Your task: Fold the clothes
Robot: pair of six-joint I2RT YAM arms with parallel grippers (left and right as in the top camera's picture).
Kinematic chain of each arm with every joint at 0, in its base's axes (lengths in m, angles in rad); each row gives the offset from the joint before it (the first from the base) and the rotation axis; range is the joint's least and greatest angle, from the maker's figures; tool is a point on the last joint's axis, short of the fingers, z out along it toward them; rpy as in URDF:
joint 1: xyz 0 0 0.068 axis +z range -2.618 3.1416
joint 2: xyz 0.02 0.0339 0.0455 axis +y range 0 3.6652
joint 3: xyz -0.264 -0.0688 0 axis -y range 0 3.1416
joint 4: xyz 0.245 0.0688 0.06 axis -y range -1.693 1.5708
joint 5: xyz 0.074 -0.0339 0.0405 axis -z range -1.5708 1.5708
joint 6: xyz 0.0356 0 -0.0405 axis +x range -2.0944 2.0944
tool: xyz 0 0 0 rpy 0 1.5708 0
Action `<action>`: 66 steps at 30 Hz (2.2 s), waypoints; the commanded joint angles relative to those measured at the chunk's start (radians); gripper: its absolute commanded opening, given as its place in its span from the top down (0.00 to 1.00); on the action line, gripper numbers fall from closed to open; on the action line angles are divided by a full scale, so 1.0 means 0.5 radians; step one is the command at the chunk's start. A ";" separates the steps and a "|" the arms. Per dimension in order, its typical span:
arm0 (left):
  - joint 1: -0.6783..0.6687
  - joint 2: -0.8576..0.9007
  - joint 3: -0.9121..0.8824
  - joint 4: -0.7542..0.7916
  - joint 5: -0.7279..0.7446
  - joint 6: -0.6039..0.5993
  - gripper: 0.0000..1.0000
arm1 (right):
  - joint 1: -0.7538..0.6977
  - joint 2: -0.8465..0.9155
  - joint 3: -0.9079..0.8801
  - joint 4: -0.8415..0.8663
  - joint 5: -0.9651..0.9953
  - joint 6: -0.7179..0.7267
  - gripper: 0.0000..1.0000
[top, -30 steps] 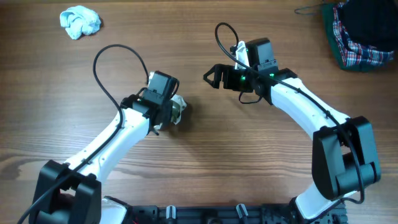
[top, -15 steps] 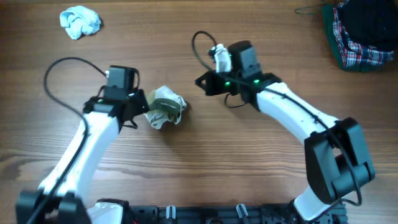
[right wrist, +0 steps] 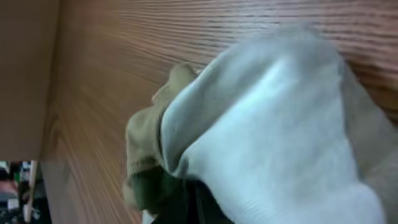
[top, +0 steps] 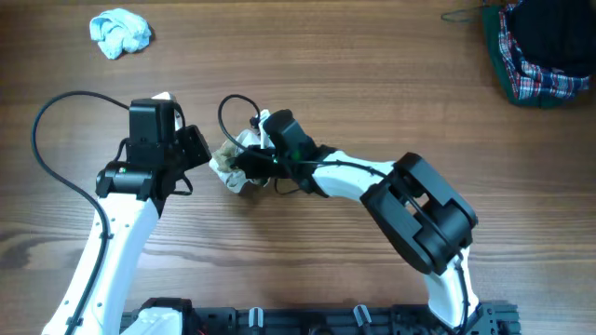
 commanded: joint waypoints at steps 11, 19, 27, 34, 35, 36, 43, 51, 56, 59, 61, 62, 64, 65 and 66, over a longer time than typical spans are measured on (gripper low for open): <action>0.016 0.011 -0.005 -0.063 0.012 -0.011 0.63 | -0.260 -0.555 0.014 -0.025 -0.137 -0.087 0.80; 0.014 0.485 -0.005 -0.053 0.334 0.014 0.61 | -0.543 -0.600 0.013 -0.485 -0.230 -0.333 0.36; 0.014 0.957 -0.005 0.236 0.397 0.125 0.62 | -0.542 -0.600 0.013 -0.600 -0.237 -0.371 0.31; 0.014 0.974 -0.005 0.715 0.189 0.126 0.69 | -0.465 -0.536 0.013 -0.589 -0.159 -0.361 0.30; 0.014 0.974 -0.005 0.774 0.088 0.126 0.66 | -0.437 -0.497 0.013 -0.566 -0.134 -0.348 0.30; 0.015 0.974 -0.005 0.833 0.000 0.126 0.61 | -0.411 -0.443 0.013 -0.517 -0.105 -0.309 0.29; 0.017 0.974 -0.005 0.841 -0.060 0.122 0.39 | -0.399 -0.114 0.013 -0.227 -0.125 -0.210 0.24; 0.017 0.974 -0.005 0.777 0.318 0.108 0.40 | -0.399 -0.097 0.013 -0.165 -0.184 -0.266 0.21; 0.017 0.974 -0.005 0.777 0.446 0.109 0.51 | -0.399 -0.097 0.013 -0.179 -0.214 -0.275 0.21; 0.017 0.974 -0.005 0.603 0.350 0.161 0.59 | -0.472 -0.105 0.014 -0.146 -0.356 -0.284 0.23; 0.017 0.978 -0.005 0.555 0.253 0.169 0.59 | -0.556 -0.122 0.014 -0.125 -0.485 -0.317 0.26; 0.017 0.983 -0.005 0.547 0.230 0.170 0.59 | -0.597 -0.134 0.014 -0.126 -0.520 -0.317 0.27; 0.017 0.987 -0.005 0.551 0.230 0.169 0.58 | -0.689 -0.168 0.014 -0.126 -0.627 -0.317 0.27; 0.017 0.987 -0.005 0.555 0.231 0.169 0.59 | -0.720 -0.178 0.014 -0.127 -0.675 -0.327 0.27; 0.017 0.987 -0.005 0.559 0.233 0.169 0.58 | -0.737 -0.182 0.014 -0.126 -0.721 -0.359 0.27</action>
